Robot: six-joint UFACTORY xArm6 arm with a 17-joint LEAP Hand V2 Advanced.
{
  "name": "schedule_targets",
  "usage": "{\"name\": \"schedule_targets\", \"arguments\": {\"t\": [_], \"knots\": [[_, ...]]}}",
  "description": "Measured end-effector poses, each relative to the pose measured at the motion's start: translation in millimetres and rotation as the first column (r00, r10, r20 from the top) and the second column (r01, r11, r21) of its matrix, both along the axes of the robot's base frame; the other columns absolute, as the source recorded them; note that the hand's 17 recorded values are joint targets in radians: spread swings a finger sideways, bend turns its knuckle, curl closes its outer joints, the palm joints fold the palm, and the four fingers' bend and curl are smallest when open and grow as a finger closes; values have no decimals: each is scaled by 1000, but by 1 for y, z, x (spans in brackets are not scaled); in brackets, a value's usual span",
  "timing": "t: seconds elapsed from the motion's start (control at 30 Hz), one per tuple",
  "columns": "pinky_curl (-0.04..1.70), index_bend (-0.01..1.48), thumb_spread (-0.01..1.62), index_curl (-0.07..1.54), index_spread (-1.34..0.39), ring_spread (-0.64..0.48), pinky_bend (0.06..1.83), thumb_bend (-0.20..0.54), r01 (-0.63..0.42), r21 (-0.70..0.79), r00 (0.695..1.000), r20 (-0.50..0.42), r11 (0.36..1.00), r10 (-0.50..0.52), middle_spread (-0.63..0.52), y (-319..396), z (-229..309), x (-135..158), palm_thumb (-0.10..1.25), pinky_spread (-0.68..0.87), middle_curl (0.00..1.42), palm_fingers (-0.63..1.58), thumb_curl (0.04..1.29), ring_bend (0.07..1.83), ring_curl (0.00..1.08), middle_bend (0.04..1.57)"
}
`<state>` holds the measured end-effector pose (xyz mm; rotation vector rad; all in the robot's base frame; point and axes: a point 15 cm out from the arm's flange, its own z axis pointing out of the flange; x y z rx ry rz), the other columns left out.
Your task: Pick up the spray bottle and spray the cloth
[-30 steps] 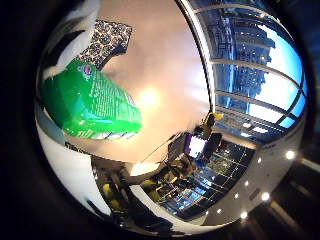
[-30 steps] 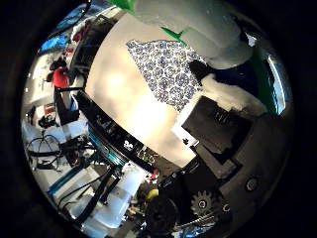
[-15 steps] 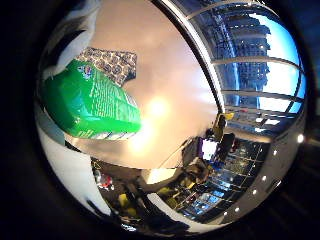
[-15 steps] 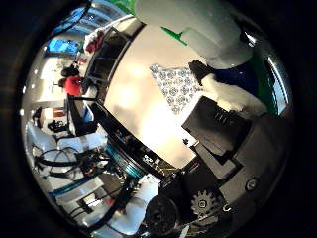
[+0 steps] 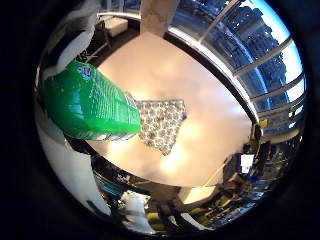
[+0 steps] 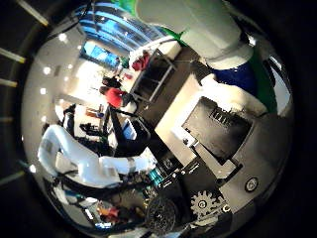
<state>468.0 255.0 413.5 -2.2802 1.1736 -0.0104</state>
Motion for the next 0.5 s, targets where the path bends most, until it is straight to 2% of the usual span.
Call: {"name": "schedule_targets", "arguments": {"t": [0.27, 0.5], "knots": [[1346, 1106, 586, 823, -257, -202, 1059, -22, -65, 187, 996, 72, 980, 53, -130, 58, -9, -6, 1025, -173, 720, 1129, 889, 1393, 703, 1365], [1347, 1106, 579, 823, -258, -202, 1045, -20, -89, 281, 995, 59, 956, 75, -130, 82, -50, -18, 1029, -174, 720, 1125, 895, 1395, 703, 1367]]}}
